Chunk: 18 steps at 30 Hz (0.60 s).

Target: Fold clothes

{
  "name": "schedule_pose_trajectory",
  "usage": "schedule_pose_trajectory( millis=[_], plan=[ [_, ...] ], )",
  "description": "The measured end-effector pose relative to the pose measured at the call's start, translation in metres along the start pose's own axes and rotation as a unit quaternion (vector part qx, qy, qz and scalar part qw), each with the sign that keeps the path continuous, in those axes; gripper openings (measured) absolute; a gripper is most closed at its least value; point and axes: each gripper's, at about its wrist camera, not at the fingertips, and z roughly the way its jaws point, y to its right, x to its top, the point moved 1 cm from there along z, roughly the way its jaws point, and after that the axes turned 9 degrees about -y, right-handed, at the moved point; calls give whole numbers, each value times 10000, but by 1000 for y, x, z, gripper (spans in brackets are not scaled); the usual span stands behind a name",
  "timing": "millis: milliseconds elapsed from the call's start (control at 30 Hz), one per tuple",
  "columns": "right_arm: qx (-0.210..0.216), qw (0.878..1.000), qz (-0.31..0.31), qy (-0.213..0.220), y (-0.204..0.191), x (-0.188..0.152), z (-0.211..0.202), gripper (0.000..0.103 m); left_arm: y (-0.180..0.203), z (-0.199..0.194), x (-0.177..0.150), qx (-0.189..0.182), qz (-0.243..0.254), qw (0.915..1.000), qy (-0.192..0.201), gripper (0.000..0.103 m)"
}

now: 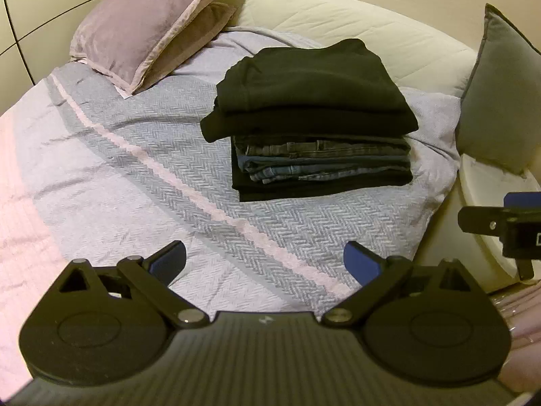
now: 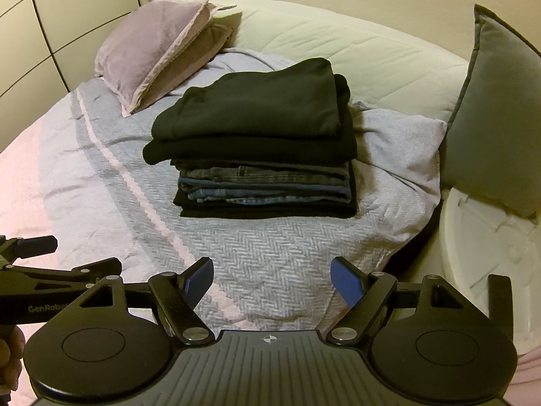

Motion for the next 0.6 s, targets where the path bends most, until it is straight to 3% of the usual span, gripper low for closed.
schedule_pose_trajectory(
  millis=[200,600],
  plan=[
    [-31,10000,-11,-37,3,5,8,79,4,6,6,-14,-18,10000,-45,98],
    [77,9998,-117,-127,31,45,41,79,16,41,48,216,-235,9993,-183,99]
  ],
)
